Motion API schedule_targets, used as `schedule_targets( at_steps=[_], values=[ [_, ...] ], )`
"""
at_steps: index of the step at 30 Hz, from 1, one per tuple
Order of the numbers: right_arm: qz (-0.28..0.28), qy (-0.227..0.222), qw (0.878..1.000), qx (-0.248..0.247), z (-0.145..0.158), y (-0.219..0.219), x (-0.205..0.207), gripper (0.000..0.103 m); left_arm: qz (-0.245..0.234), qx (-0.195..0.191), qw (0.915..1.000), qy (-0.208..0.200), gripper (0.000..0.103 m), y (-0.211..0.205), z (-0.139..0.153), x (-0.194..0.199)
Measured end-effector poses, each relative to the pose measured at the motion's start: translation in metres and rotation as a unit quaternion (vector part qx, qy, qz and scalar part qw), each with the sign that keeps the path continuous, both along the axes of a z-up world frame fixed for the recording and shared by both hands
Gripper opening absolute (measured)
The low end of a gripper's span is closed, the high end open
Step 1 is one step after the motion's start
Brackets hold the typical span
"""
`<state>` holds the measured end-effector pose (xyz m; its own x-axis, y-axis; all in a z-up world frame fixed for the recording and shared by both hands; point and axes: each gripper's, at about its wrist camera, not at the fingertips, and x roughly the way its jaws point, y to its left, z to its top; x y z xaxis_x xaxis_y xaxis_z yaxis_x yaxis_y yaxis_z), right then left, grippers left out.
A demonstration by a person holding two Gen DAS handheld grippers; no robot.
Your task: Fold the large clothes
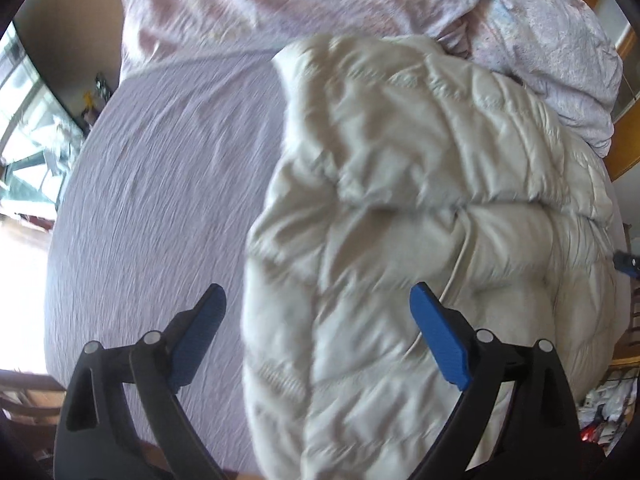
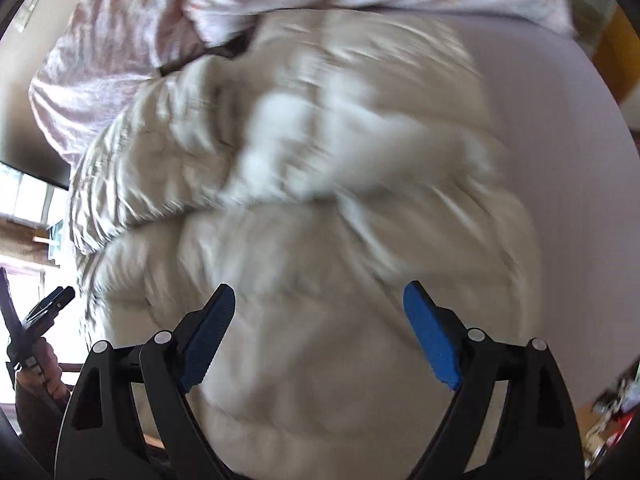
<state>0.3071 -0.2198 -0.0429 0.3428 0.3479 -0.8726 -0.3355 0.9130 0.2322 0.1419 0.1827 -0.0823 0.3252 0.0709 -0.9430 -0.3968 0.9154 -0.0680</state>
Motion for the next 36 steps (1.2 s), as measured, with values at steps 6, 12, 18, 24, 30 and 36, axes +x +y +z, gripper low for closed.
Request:
schedule_targets(
  at_steps=[6,12,18,24,30,36],
  values=[
    [-0.068,0.033,0.997,0.015,-0.024,-0.084,-0.022,0.088,-0.001,-0.043,0.9991,-0.003,0.093,0.005,-0.008,-0.043],
    [-0.087,0.071,0.992,0.058,-0.048,-0.126,-0.034,0.088,-0.016,-0.069,0.9975,0.001,0.087,-0.014,-0.021,-0.068],
    [-0.085,0.104,0.988,0.082,-0.069,-0.137,-0.031,0.085,-0.010,-0.082,0.9966,0.006,0.081,-0.028,-0.035,-0.083],
    [-0.075,0.109,0.985,0.108,-0.080,-0.149,-0.037,0.082,0.012,-0.091,0.9958,0.004,0.079,-0.022,-0.041,-0.099],
    [-0.055,0.115,0.983,0.132,-0.083,-0.142,-0.045,0.066,0.014,-0.097,0.9952,0.003,0.072,-0.021,-0.047,-0.105],
    [-0.045,0.134,0.979,0.147,-0.093,-0.130,-0.045,0.032,0.001,-0.097,0.9953,0.001,0.050,-0.032,-0.046,-0.101]
  ],
)
